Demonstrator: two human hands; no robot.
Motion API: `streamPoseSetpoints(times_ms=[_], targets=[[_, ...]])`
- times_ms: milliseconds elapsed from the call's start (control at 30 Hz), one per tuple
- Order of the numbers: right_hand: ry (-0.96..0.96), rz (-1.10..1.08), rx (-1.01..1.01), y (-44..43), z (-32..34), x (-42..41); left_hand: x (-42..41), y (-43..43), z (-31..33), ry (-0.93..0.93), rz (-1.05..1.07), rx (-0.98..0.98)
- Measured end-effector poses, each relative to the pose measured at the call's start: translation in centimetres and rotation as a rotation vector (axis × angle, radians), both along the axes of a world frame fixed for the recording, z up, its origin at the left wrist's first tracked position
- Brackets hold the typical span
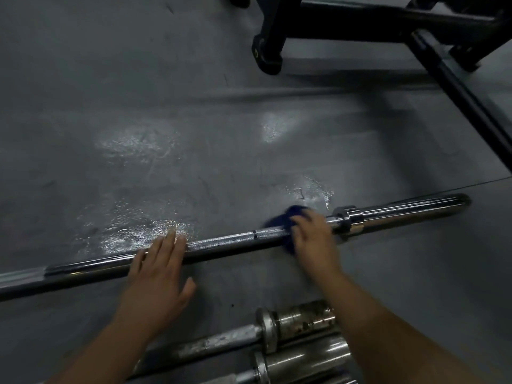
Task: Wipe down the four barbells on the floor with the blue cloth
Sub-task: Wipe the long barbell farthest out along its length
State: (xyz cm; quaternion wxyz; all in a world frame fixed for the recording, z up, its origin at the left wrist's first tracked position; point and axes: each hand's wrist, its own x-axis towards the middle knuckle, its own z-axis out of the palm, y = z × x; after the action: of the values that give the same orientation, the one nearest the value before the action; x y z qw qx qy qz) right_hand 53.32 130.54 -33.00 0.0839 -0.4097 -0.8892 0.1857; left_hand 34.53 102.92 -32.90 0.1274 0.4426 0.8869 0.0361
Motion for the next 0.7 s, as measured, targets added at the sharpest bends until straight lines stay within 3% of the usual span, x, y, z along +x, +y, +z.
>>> streamPoseSetpoints(times_ms=[67, 400, 600, 700], targets=[[-0.061, -0.142, 0.05, 3.1, 0.2, 2.4, -0.5, -0.3, -0.4, 0.02, -0.002, -0.009], [-0.167, -0.156, 0.118, 2.3, 0.8, 3.2, 0.2, -2.0, 0.9, -0.048, 0.011, -0.042], [-0.169, -0.37, 0.069, 0.1, 2.5, 2.1, 2.3, -3.3, 1.9, -0.024, 0.029, 0.02], [-0.078, -0.163, -0.055, -7.9, 2.0, -2.4, 2.2, -3.8, 1.6, -0.028, 0.003, 0.001]])
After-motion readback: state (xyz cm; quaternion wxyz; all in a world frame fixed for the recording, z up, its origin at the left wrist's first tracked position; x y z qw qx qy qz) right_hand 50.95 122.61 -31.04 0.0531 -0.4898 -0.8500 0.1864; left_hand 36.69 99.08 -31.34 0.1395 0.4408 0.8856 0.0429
